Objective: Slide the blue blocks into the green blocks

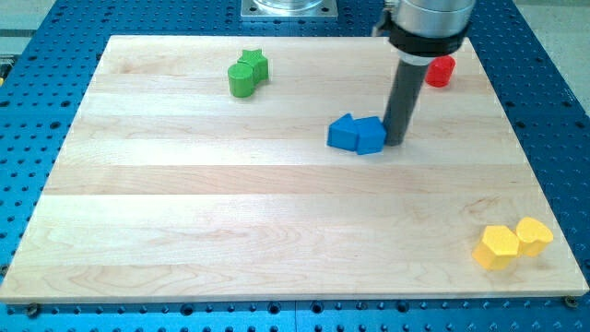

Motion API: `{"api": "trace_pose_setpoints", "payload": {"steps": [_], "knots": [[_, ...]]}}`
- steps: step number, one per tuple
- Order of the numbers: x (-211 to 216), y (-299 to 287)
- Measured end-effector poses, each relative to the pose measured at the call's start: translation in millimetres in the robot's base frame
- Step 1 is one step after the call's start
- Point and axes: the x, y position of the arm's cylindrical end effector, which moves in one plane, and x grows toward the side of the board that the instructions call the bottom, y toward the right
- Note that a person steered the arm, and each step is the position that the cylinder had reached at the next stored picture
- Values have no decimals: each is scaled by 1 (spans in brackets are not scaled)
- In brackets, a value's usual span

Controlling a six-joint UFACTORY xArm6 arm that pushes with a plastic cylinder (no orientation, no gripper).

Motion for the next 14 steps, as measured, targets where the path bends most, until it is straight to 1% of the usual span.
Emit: {"api": "trace_pose_setpoints", "payload": {"steps": [1,3,4,5,6,8,9,10,14], "knots": [[22,-17],[25,-20],[25,-32],[25,-62],[25,-76],[37,-77],[37,-88],[22,-90],[-47,-139]]}}
